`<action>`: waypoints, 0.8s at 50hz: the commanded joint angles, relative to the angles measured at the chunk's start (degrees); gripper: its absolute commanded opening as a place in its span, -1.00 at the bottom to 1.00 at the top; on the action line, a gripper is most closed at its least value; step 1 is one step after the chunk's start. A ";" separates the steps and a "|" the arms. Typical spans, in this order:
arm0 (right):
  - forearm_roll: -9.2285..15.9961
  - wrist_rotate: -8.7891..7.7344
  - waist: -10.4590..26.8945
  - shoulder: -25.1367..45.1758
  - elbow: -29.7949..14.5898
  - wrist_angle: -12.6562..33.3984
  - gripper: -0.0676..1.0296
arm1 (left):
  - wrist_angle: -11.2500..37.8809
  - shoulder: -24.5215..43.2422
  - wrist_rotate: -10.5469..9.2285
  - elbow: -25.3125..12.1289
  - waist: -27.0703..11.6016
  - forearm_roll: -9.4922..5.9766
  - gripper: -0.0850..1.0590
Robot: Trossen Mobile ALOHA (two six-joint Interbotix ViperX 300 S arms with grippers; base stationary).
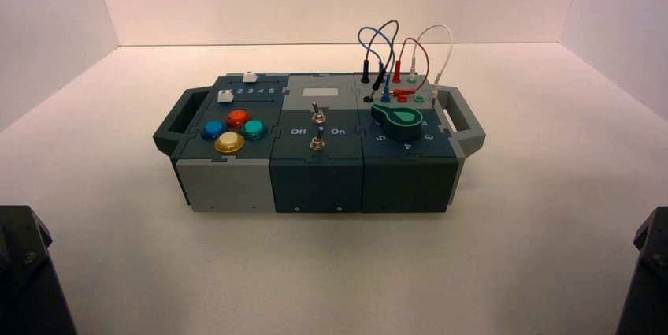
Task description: Pull the blue wire.
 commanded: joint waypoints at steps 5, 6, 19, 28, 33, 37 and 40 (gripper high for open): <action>4.04 0.09 3.96 3.69 -1.93 2.72 -0.92 | 1.49 6.86 -0.09 -3.08 -5.27 -0.44 -0.90; 4.48 0.00 4.57 4.31 -1.93 2.81 -0.92 | 1.49 7.21 -0.09 -3.08 -5.54 -0.62 -0.90; 7.29 0.09 12.39 11.78 -1.41 3.08 -0.92 | 1.49 10.20 -0.09 -2.72 -7.82 -1.67 -0.90; 7.65 -0.26 13.54 19.60 -1.85 3.08 -0.90 | 1.49 12.66 -0.26 -2.90 -10.72 -2.72 -0.90; 7.65 -0.44 13.54 22.85 -2.20 2.11 -0.81 | 1.41 13.97 -0.26 -2.90 -13.36 -2.99 -0.90; 7.65 -0.53 13.54 24.79 -2.64 1.58 -0.79 | 1.67 15.21 -0.70 -3.08 -15.73 -3.08 -0.90; 7.65 -0.44 13.62 26.28 -3.34 1.49 -0.79 | 1.93 16.00 -1.49 -3.16 -17.58 -3.08 -0.91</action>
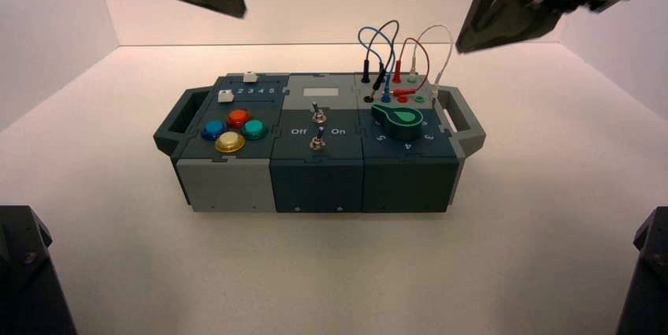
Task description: Pull the blue wire.
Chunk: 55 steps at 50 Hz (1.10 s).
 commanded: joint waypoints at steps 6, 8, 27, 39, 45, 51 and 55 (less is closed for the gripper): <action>0.26 -0.09 1.05 4.66 -3.78 -1.05 -0.79 | 0.35 2.90 -2.81 -2.29 -6.68 -0.18 -0.91; 0.26 -0.09 1.58 5.71 -4.22 -1.14 -0.79 | 0.35 3.52 -3.43 -2.46 -7.56 -0.09 -0.91; -1.58 -0.79 3.60 13.97 -6.68 -5.19 -0.48 | -0.44 8.61 -7.56 -4.57 -12.04 -0.09 -0.91; -3.08 -0.88 3.78 16.79 -7.29 -9.49 -0.34 | -1.32 8.17 -7.91 -4.48 -12.48 -0.18 -0.91; -3.16 -0.88 3.96 18.28 -8.17 -10.46 -0.32 | -1.32 8.17 -7.82 -4.13 -12.48 -0.09 -0.91; -3.25 -0.88 4.04 20.74 -9.32 -10.46 -0.32 | -1.32 8.17 -7.82 -4.04 -12.48 -0.09 -0.91; -3.25 -0.88 4.04 22.32 -9.84 -10.72 -0.32 | -1.32 8.17 -7.82 -4.04 -12.48 -0.09 -0.91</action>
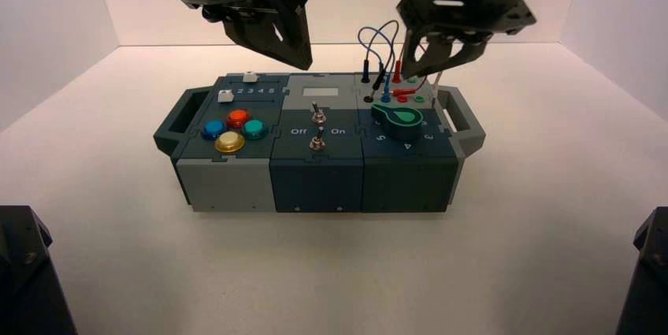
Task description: Pull the blue wire.
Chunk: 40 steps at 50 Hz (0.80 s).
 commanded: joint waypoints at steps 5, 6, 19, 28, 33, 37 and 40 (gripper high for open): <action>-0.09 -0.09 0.53 3.16 -2.81 -0.97 -0.32 | -0.44 -0.70 -0.26 -1.14 -0.09 0.00 -0.91; -0.09 -0.09 0.62 3.43 -3.08 -1.05 -0.32 | -0.44 -0.70 -0.26 -1.14 -0.09 0.00 -0.91; -0.09 -0.09 0.70 5.19 -4.83 -1.49 -0.32 | -0.44 -0.79 -0.26 -1.05 -0.09 0.00 -0.91; -0.09 -0.09 0.79 6.33 -5.89 -1.58 -0.32 | -0.44 -0.79 -0.18 -1.05 -0.09 0.00 -0.91; -0.09 -0.09 0.70 7.29 -6.50 -1.67 -0.32 | -0.44 -0.70 -0.18 -1.05 -0.18 0.09 -0.91; -0.09 -0.09 0.70 7.82 -6.86 -1.67 -0.32 | -0.44 -0.70 -0.18 -1.05 -0.09 0.09 -0.91; -0.09 -0.09 0.70 8.61 -7.38 -1.93 -0.32 | -0.44 -0.79 -0.18 -1.05 -0.09 0.09 -0.91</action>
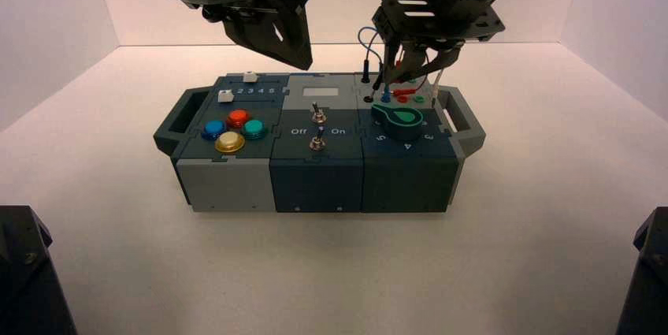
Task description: Pull the blue wire.
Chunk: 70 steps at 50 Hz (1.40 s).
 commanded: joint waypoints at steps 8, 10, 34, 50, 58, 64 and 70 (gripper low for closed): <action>-0.09 0.00 0.35 1.14 -2.72 -1.32 -0.32 | -0.44 -0.79 -0.09 -1.05 -0.09 0.09 -0.91; -0.09 0.00 0.44 1.32 -2.81 -1.32 -0.32 | -0.44 -0.79 -0.09 -1.05 -0.09 0.09 -0.91; -0.09 0.09 0.35 2.72 -4.04 -1.14 -0.59 | -0.44 -0.79 0.18 -1.32 -0.09 0.35 -0.91; -0.09 0.09 0.26 2.46 -4.04 -1.23 -0.92 | -0.44 -0.79 0.18 -1.14 -0.09 0.35 -0.91; -0.09 0.18 0.18 0.97 -3.87 -0.97 -0.92 | -0.44 -0.79 0.26 -1.14 -0.09 0.44 -0.91; -0.09 0.18 0.26 0.09 -3.96 -0.70 -0.92 | -0.44 -0.79 0.35 -1.14 -0.09 0.53 -0.91; -0.09 0.18 0.26 -0.70 -4.04 -0.09 -0.92 | -0.44 -0.79 0.44 -1.23 -0.09 0.70 -0.91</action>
